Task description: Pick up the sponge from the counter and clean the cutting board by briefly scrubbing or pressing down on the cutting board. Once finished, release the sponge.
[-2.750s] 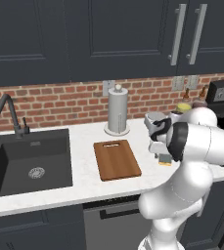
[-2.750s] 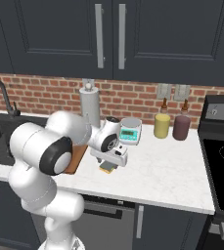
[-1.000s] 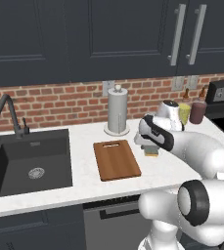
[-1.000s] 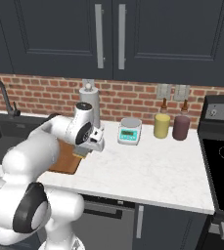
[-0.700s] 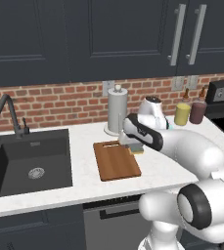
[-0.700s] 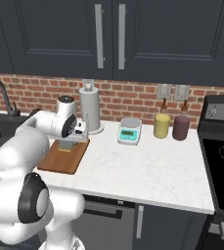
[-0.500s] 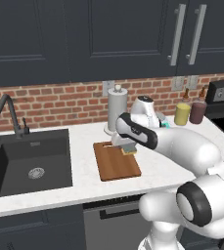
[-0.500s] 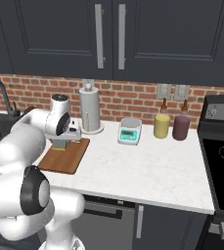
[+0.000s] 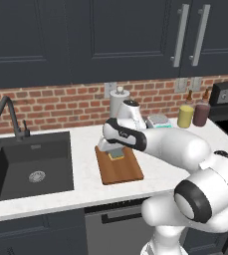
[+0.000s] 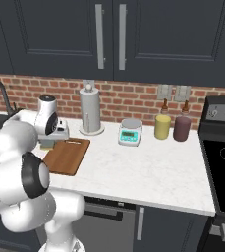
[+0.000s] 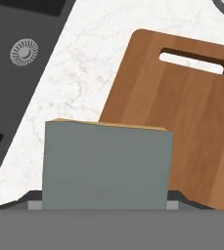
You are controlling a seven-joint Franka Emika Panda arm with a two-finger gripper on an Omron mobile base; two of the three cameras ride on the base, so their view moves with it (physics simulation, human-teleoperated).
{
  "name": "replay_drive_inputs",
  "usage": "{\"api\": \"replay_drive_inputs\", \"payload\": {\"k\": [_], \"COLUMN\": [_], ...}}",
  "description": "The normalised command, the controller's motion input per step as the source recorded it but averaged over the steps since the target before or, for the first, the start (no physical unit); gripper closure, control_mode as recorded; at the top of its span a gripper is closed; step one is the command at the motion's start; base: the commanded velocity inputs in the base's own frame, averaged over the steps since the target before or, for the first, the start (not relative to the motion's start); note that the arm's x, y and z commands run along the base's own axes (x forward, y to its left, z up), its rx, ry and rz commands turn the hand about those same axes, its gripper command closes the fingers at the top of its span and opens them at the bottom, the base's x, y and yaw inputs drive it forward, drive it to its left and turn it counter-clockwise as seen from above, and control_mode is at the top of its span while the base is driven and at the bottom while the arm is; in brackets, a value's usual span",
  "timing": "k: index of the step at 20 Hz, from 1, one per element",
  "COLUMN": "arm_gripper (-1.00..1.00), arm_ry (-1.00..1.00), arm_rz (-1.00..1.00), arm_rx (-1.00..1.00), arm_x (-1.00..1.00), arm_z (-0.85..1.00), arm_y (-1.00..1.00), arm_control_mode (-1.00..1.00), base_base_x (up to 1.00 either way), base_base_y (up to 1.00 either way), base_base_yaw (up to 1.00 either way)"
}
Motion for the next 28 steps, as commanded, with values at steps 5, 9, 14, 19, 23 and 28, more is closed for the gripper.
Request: {"api": "replay_drive_inputs", "payload": {"k": [5, 9, 14, 19, 23, 28], "arm_gripper": [1.00, 1.00, 1.00, 1.00, 1.00, 1.00], "arm_ry": [0.02, 0.03, 0.02, 0.10, 0.10, 0.00], "arm_rz": [-0.02, -0.15, -0.14, -0.03, 0.00, 0.00], "arm_rx": [0.00, 0.00, 0.00, 0.00, 0.00, 0.00], "arm_x": [0.21, 0.20, 0.00, 0.20, 0.25, 0.00], "arm_z": [-0.06, -0.24, -0.44, -0.49, -0.36, -0.28], "arm_y": [0.21, 0.00, 0.00, 0.04, 0.07, 0.00], "arm_control_mode": [-1.00, -1.00, -1.00, -1.00, -1.00, -1.00], "base_base_x": [0.00, 0.00, 0.00, 0.00, 0.00, 0.00], "base_base_y": [0.00, 0.00, 0.00, 0.00, 0.00, 0.00], "base_base_yaw": [0.00, 0.00, 0.00, 0.00, 0.00, 0.00]}}
